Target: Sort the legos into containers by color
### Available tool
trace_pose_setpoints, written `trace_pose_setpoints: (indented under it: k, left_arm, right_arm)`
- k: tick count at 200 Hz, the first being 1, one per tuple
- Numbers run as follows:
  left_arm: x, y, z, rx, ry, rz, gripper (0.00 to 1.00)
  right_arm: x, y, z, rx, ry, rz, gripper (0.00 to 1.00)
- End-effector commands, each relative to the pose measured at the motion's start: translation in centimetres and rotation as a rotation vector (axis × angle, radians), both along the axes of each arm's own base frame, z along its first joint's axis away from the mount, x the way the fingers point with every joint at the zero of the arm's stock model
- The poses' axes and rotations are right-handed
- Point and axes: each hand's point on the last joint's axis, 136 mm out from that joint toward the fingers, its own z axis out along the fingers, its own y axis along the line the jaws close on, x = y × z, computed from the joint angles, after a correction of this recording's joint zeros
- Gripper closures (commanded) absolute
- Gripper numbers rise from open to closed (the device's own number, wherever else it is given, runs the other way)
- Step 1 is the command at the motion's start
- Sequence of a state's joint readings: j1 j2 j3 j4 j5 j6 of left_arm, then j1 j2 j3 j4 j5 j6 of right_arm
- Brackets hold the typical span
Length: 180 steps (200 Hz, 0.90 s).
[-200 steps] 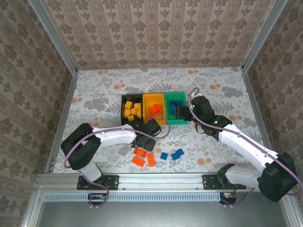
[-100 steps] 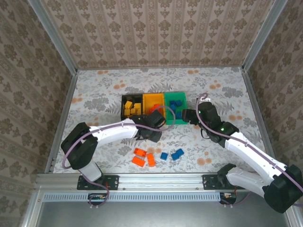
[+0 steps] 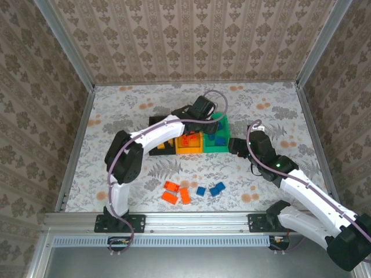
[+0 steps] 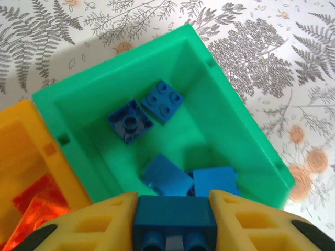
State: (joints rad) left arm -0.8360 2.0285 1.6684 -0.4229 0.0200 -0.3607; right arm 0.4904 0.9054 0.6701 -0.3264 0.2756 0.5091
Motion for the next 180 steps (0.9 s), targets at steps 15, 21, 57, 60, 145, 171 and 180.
trace_pose_setpoints:
  k: [15,21,57,60,145,171,180]
  left_arm:
    - [1.0,-2.3,2.0,-0.063,-0.007,-0.039,0.39]
    - [1.1,-2.5,2.4,-0.078,-0.01,-0.038,0.32]
    - [0.5,-2.2,6.4,-0.161,-0.057,-0.039,0.08]
    - [0.3,-2.1,6.7,-0.166,-0.06,-0.038,0.08]
    - [-11.9,8.6,3.3,-0.057,0.072,-0.005,0.0]
    - [-16.2,14.1,-0.5,0.087,0.148,0.051,0.0]
    - [-17.4,15.6,-1.4,0.116,0.173,0.068,0.0]
  right_arm:
    - [-0.6,-0.9,-0.6,-0.01,0.022,-0.032,0.17]
    - [-0.6,-0.9,-0.6,-0.009,0.022,-0.033,0.16]
    - [-0.6,-0.8,-0.5,-0.001,0.019,-0.027,0.16]
    - [-0.6,-0.7,-0.5,0.001,0.02,-0.025,0.16]
    - [-0.5,0.5,-1.7,0.024,0.047,0.029,0.15]
    - [-0.3,0.9,-2.2,0.037,0.052,0.036,0.15]
    - [-0.2,1.0,-2.3,0.041,0.051,0.039,0.15]
